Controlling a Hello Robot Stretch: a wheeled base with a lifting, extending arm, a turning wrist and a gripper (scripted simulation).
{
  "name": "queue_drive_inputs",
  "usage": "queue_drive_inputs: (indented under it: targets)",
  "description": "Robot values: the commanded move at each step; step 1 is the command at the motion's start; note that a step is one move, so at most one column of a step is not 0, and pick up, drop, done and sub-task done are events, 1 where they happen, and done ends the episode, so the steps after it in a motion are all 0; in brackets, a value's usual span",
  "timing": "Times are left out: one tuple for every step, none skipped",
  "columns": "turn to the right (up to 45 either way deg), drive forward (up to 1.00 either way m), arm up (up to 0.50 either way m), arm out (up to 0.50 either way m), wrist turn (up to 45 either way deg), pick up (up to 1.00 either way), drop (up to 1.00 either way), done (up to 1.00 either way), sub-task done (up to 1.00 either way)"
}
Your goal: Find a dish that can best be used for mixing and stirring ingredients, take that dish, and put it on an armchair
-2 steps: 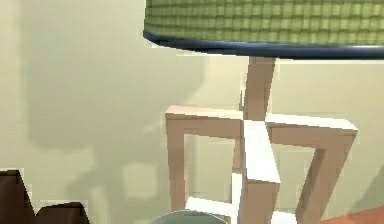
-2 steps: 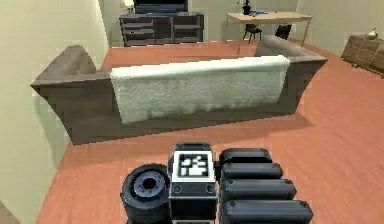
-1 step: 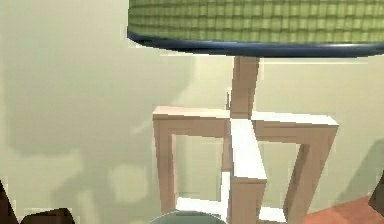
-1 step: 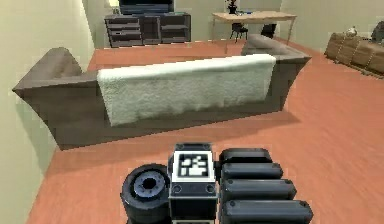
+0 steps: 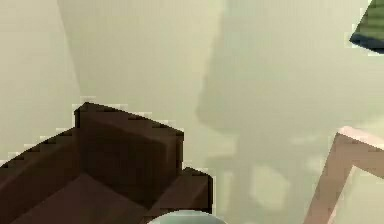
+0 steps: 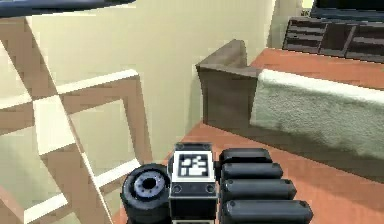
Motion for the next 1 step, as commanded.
queue_drive_inputs:
  targets:
    - [-45.0, 0.00, 0.00, 0.00, 0.0, 0.00, 0.00, 0.00, 0.00]
